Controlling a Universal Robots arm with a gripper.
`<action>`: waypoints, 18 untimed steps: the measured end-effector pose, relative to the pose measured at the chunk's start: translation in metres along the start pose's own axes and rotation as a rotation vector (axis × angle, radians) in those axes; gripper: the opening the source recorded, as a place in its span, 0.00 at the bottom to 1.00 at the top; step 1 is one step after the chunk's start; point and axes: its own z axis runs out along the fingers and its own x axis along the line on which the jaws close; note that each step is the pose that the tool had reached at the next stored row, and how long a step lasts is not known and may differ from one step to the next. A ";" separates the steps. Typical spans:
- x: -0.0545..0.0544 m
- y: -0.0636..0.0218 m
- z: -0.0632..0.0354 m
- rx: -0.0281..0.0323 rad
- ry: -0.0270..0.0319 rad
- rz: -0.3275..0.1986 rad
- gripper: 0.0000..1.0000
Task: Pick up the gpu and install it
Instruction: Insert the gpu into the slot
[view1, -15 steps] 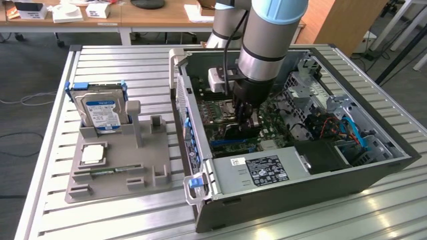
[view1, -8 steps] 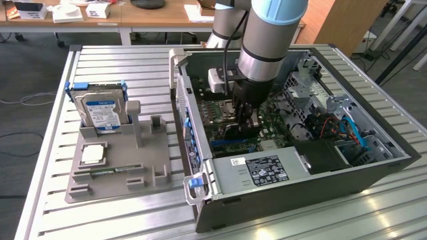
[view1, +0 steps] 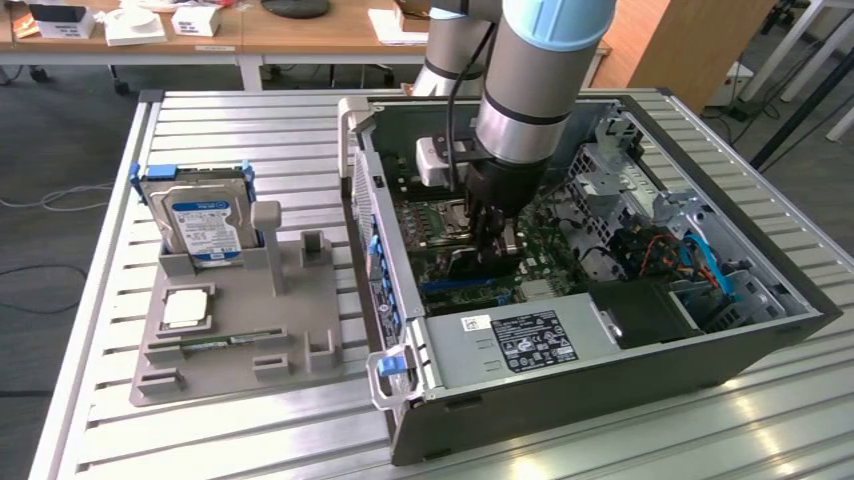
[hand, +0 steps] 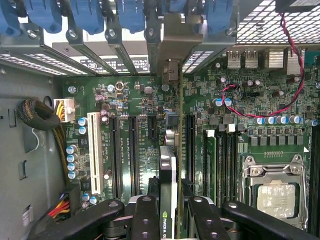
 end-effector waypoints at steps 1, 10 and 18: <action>0.000 0.0000 0.0001 0.0000 -0.0002 0.000 0.27; 0.000 0.0000 0.0005 0.0001 -0.0003 0.000 0.27; 0.000 0.0000 0.0005 0.0003 -0.0006 0.000 0.27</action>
